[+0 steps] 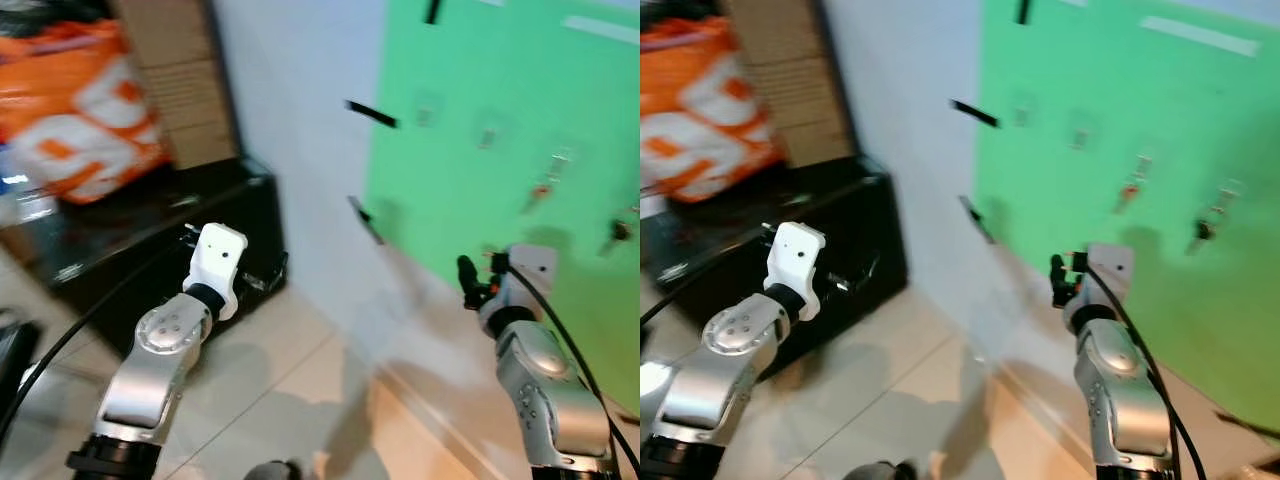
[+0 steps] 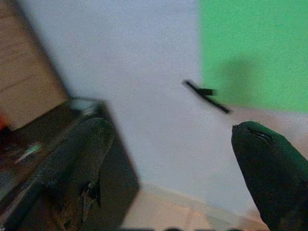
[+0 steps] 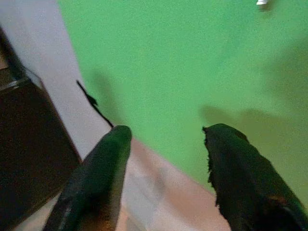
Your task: Hang keys on a hook
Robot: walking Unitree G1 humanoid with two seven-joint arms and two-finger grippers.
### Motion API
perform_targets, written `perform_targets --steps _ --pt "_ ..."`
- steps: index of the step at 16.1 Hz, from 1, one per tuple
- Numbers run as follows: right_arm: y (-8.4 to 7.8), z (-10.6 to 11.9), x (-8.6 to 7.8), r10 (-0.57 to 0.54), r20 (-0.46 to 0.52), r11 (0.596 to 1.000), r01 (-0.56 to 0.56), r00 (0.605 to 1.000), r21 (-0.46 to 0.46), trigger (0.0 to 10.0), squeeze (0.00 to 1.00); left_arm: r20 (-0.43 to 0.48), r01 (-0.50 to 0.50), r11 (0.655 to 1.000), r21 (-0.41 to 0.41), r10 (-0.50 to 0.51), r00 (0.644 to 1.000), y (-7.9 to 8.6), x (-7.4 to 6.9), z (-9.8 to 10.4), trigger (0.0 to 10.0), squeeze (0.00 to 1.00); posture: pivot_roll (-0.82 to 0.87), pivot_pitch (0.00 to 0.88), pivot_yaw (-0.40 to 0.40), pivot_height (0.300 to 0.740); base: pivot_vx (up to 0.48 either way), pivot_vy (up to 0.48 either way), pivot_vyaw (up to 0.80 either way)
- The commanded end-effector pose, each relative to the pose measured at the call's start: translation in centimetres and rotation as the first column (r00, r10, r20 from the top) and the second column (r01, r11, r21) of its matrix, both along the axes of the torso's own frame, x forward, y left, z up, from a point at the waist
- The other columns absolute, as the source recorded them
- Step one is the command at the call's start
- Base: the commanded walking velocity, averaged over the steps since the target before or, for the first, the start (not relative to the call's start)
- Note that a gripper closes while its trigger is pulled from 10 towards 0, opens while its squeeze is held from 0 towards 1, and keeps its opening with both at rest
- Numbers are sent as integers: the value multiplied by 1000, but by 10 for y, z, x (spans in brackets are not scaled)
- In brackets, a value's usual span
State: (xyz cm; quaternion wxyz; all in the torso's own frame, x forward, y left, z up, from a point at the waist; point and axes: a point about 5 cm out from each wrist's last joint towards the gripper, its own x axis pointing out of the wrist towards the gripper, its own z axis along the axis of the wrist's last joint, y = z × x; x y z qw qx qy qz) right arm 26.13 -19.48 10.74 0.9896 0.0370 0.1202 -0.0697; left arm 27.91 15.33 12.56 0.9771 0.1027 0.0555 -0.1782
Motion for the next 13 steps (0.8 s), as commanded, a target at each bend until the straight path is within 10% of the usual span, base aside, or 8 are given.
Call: perform_targets --steps 1,13 --pt "-1 -4 -1 -4 -11 1000 4 1000 -5 10000 1000 -8 -42 999 -2 42 999 4 0 -4 10000 0 -79 0 48 740 0 0 775" --pt "19 -11 11 95 3 995 -95 995 -30 10000 1000 3 -114 993 -32 114 993 4 7 -6 10000 0 -76 0 39 740 104 0 147"
